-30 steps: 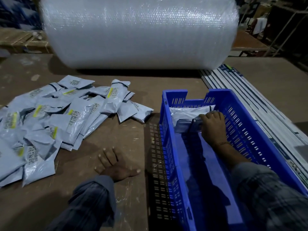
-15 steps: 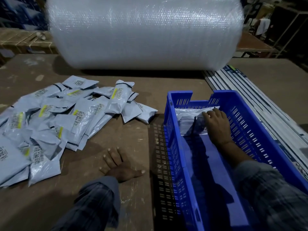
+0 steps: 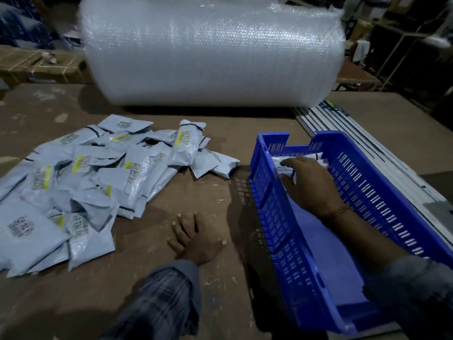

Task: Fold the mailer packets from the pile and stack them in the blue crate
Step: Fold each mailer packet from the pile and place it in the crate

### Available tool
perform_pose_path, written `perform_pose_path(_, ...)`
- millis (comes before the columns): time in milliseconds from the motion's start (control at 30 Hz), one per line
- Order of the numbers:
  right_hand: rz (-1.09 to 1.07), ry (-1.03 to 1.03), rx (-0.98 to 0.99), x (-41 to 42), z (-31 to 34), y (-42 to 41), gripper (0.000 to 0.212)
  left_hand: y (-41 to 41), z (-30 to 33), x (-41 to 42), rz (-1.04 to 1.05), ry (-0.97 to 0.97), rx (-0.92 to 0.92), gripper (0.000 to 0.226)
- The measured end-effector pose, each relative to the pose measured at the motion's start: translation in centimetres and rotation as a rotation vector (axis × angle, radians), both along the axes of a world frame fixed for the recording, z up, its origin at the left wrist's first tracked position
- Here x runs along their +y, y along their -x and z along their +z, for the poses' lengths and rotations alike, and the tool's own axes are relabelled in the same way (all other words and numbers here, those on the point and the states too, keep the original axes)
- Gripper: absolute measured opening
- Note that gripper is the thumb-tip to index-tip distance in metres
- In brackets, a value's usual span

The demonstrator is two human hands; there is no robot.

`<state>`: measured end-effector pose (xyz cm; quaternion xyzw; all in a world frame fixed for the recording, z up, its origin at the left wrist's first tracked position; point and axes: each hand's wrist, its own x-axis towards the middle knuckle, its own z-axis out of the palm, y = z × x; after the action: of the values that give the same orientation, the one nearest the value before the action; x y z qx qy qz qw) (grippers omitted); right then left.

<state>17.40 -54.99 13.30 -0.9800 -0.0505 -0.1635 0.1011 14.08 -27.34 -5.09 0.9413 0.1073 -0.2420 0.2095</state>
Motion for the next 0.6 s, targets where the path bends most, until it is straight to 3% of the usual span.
perform_pose_path(200,0.074,0.030,0.068,8.5,2.1,1.4,0.029,2.2,-2.5,11.2,-0.094,-0.154,-0.349,0.110)
perform_pose_path(267,0.146,0.020,0.105,11.5,1.5,1.2,0.029,1.3,-3.0,14.8,-0.187,-0.183,-0.361,0.121)
perform_pose_path(400,0.186,0.006,0.201,16.2,-0.7,0.0,0.034,-2.0,-1.6,18.6,-0.247,-0.084,-0.194,0.170)
perform_pose_path(467,0.199,-0.002,0.229,17.8,-1.9,-0.9,0.035,-2.6,-2.0,18.7,-0.232,-0.054,-0.166,0.165)
perform_pose_path(600,0.188,-0.015,0.328,19.8,-4.9,-4.0,0.040,-2.0,-2.7,17.4,-0.248,-0.150,-0.312,0.147)
